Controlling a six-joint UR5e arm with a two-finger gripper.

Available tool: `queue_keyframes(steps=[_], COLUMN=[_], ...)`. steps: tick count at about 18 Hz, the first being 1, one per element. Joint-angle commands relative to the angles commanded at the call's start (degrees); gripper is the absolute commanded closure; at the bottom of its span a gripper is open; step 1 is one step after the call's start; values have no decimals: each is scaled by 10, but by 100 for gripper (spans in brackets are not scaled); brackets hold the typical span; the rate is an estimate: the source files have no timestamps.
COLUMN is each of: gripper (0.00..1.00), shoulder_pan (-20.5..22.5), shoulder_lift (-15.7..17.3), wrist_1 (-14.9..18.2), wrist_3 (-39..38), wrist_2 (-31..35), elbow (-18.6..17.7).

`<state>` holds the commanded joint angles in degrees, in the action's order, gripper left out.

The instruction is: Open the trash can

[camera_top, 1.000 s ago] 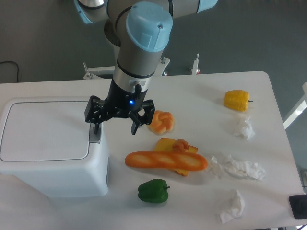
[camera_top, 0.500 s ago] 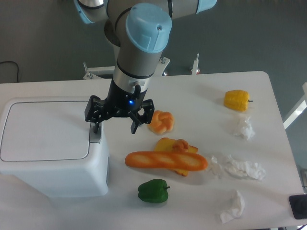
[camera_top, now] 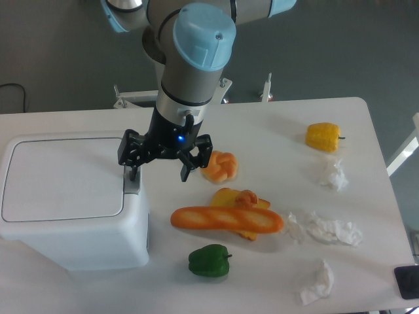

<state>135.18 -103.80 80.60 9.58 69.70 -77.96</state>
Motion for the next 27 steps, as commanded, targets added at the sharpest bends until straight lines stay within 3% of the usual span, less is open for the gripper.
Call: queue_keyframes(steps=[10, 18, 21, 23, 27], gripper=[0, 0, 0, 0, 0], shoulder_pan=[1, 27, 52, 74, 126], shoulder_lift=[-4, 11, 22, 21, 18], wrist_1=[0, -5, -32, -50, -55], wrist_3=[0, 6, 15, 58, 224], wrist_2=[4, 2, 2, 4, 21], elbow=[-7, 5, 3, -4, -35])
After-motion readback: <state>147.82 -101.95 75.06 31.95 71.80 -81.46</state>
